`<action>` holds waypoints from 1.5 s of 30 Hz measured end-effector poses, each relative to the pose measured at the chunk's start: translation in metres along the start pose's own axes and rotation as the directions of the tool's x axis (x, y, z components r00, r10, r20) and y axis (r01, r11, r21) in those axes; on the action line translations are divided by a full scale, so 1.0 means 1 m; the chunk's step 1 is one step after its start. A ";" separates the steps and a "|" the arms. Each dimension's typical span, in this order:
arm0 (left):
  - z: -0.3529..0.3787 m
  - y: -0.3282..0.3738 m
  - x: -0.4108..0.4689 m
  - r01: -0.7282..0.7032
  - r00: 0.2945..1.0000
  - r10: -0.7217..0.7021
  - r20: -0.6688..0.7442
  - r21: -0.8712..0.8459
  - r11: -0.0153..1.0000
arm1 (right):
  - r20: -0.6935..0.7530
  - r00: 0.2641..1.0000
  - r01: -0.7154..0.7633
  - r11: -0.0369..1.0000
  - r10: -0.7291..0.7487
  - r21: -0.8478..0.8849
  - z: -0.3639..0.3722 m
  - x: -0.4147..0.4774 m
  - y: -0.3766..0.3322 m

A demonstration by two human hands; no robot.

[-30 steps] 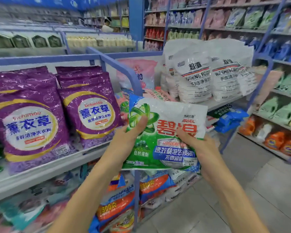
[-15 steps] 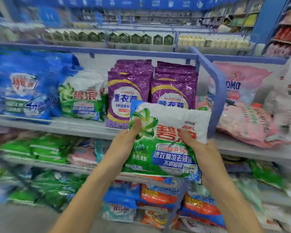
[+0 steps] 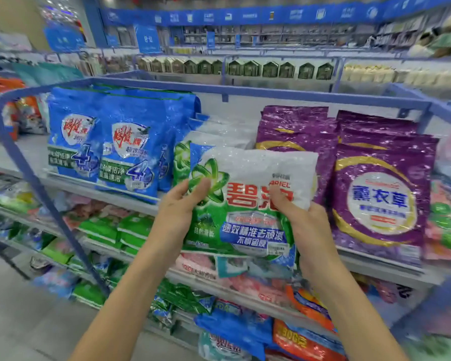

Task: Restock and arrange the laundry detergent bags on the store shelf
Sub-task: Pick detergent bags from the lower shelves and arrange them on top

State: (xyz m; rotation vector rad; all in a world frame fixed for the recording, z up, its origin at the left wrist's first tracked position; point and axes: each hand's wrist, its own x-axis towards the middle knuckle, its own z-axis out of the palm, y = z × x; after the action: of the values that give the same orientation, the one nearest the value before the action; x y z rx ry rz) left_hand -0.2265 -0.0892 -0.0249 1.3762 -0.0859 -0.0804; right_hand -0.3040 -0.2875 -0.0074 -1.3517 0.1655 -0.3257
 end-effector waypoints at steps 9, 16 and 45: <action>-0.048 0.047 0.112 -0.120 0.992 0.117 0.051 0.060 0.991 | -0.063 0.994 0.085 0.994 -0.089 -0.070 0.093 0.100 0.007; -0.067 0.018 0.151 -0.111 0.993 0.102 0.065 0.160 0.981 | -0.156 0.987 -0.028 0.999 0.022 -0.041 0.105 0.124 0.050; -0.107 -0.013 0.129 -0.154 0.982 0.070 0.175 0.526 0.836 | -0.238 0.968 -0.114 0.717 -0.074 -0.687 0.120 0.069 0.084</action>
State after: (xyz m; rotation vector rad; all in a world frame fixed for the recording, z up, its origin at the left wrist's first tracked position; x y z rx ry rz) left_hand -0.0863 -0.0012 -0.0568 1.9278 -0.3370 -0.0623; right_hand -0.1908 -0.1830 -0.0586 -2.0643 0.5630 -0.4398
